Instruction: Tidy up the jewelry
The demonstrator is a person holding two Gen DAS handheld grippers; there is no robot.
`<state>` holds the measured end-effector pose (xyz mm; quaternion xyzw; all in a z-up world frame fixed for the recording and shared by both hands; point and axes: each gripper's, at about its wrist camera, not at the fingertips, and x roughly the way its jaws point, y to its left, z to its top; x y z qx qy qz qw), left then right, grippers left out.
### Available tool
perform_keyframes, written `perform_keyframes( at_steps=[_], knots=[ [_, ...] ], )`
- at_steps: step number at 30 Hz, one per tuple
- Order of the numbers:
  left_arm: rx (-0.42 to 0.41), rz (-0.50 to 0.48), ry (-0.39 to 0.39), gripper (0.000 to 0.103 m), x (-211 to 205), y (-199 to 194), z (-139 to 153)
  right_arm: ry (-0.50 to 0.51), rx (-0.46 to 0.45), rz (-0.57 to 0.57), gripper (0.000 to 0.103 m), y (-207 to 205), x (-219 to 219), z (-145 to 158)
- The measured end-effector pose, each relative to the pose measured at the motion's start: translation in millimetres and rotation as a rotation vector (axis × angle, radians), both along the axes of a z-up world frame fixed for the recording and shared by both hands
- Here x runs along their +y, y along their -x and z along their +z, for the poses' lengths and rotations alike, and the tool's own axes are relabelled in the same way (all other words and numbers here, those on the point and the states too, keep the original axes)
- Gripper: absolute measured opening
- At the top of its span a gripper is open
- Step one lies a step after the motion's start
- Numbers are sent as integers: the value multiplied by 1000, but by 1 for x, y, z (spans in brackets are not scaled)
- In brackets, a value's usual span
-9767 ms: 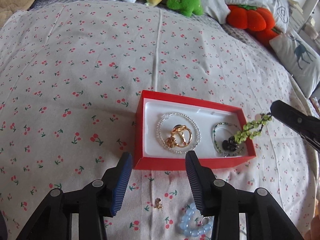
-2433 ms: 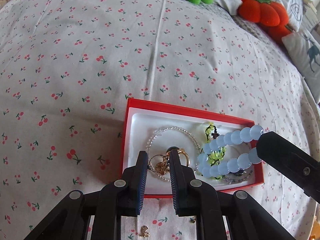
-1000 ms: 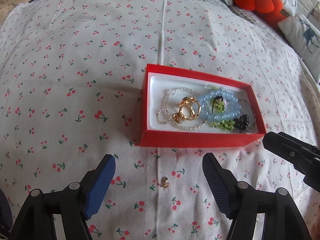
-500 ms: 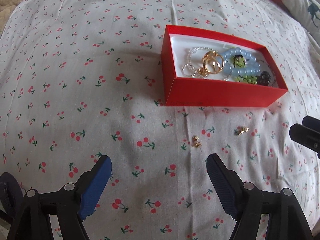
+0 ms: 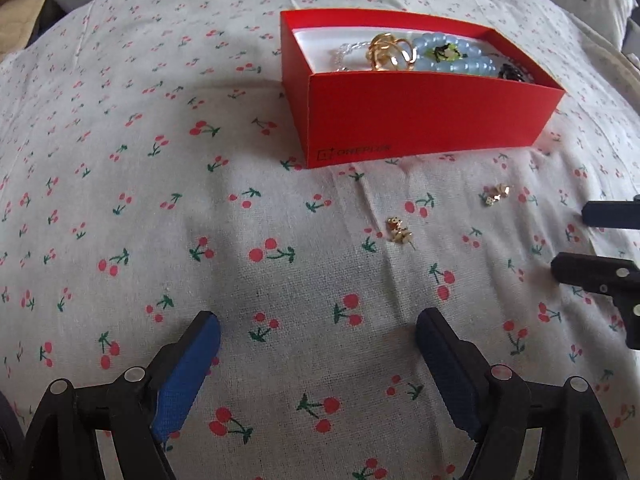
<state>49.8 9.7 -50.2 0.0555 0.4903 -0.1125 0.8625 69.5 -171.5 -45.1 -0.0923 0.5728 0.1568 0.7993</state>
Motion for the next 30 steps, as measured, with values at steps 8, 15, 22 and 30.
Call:
perform_keyframes(
  at_steps=[8, 15, 22, 30],
  knots=[
    [-64, -61, 35, 84, -6, -6, 0, 32, -99, 19, 94, -1, 7, -10],
    [-68, -61, 81, 54, -15, -18, 1, 29, -108, 0, 103, -5, 5, -15],
    [-56, -85, 85, 20, -29, -22, 0, 31, -107, 0, 103, -4, 5, -15],
    [-37, -77, 79, 7, -28, -19, 5, 37, -96, 0, 103, -5, 6, -15]
  ],
)
